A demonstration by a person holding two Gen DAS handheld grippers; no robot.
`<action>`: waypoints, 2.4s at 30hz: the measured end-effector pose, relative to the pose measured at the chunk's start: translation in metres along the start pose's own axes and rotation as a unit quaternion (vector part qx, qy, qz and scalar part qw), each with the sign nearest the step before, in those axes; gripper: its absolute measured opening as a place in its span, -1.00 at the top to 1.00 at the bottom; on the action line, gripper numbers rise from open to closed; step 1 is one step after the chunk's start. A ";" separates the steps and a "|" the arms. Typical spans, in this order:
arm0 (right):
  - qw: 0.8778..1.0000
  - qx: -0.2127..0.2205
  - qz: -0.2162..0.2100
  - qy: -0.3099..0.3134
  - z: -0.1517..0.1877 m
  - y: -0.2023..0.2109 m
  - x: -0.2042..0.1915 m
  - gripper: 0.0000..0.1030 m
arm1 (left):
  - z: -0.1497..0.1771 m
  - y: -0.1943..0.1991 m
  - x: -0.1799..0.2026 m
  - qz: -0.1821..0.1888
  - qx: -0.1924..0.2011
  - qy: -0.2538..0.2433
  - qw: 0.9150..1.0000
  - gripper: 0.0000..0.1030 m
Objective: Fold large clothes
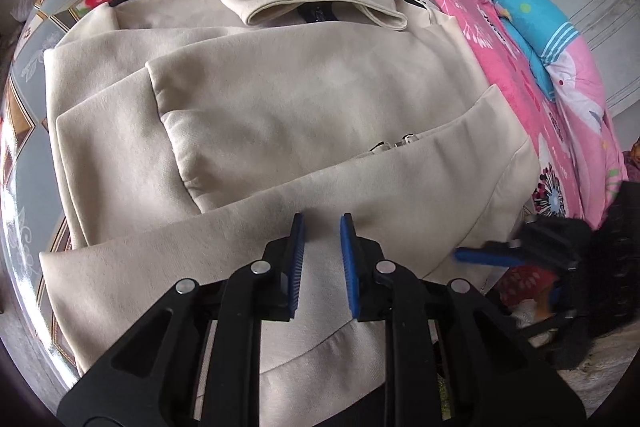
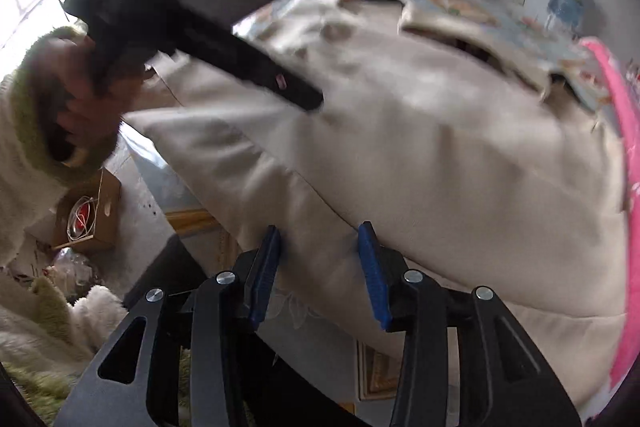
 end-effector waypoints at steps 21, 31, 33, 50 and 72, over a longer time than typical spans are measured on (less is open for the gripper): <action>0.987 0.080 -0.078 0.120 -0.086 -0.021 -0.101 0.49 | -0.009 -0.010 -0.003 0.055 -0.078 0.030 0.995 0.72; 0.988 0.087 -0.122 0.045 -0.066 0.006 -0.074 -0.07 | -0.012 0.036 -0.013 0.044 0.039 0.030 0.998 0.58; 0.990 0.095 -0.107 0.010 -0.059 0.017 -0.046 -0.12 | -0.009 0.057 -0.019 0.040 0.076 0.033 0.996 0.49; 0.992 0.063 -0.023 -0.104 -0.024 -0.020 0.051 -0.13 | 0.014 0.086 -0.128 -0.118 0.157 0.135 0.971 0.26; 0.981 0.075 -0.066 -0.164 -0.024 -0.010 0.054 -0.13 | 0.014 0.127 -0.055 -0.026 0.225 0.022 0.974 0.90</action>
Point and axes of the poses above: each gripper's, at about its wrist camera, not at the fingertips, and y roughly against the way its jaws point, x to its right, z to its underside, the point moved 10 cm from there along -y, roughly the way its jaws point, and after that the axes turned 10 degrees about y, right-handed, at the moved point
